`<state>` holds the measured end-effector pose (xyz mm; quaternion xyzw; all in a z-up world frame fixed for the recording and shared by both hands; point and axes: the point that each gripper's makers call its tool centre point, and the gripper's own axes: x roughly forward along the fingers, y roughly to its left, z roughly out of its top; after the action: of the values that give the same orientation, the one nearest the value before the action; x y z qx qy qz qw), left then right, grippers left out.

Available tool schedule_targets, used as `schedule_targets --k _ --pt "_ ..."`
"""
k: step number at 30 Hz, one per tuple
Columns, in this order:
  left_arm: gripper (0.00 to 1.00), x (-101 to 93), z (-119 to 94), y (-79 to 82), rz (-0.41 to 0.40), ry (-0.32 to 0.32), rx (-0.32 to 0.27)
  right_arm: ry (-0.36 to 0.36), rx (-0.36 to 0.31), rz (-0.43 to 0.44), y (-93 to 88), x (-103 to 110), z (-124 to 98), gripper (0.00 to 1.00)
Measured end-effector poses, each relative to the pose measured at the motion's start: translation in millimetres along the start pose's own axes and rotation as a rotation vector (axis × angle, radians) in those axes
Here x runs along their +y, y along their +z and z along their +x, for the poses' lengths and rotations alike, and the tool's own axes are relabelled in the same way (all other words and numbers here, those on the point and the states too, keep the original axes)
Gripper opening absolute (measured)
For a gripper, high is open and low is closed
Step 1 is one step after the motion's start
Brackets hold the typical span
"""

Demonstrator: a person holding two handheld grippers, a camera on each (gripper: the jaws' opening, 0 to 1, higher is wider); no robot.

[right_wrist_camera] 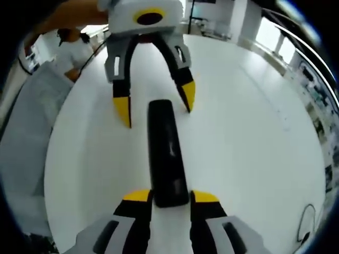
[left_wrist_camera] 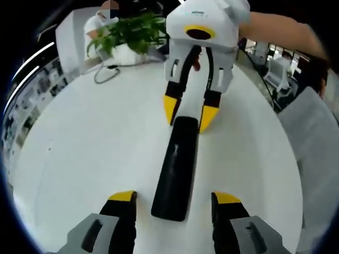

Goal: Press the specified remote control buttons in sequence, fully releasing each button before pressing the next.

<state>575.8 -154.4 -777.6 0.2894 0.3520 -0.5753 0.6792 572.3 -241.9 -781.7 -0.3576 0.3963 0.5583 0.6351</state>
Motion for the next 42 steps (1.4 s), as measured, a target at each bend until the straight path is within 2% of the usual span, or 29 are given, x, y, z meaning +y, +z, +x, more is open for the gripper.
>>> schedule_targets --k 4,18,27,42 --pt "0.41 2.6 0 -1.5 0.011 -0.004 0.009 0.001 0.004 -0.008 0.0 0 0 0.23" --pt "0.24 -4.0 2 -1.1 0.057 -0.01 0.062 0.002 0.035 -0.04 0.9 1 1 0.22" --pt "0.24 -4.4 1 -0.7 0.058 0.0 0.08 -0.007 0.063 -0.048 1.4 2 1 0.21" --pt "0.24 -8.9 -6 1.9 0.072 0.007 0.093 -0.007 0.07 -0.055 1.4 8 -2 0.21"
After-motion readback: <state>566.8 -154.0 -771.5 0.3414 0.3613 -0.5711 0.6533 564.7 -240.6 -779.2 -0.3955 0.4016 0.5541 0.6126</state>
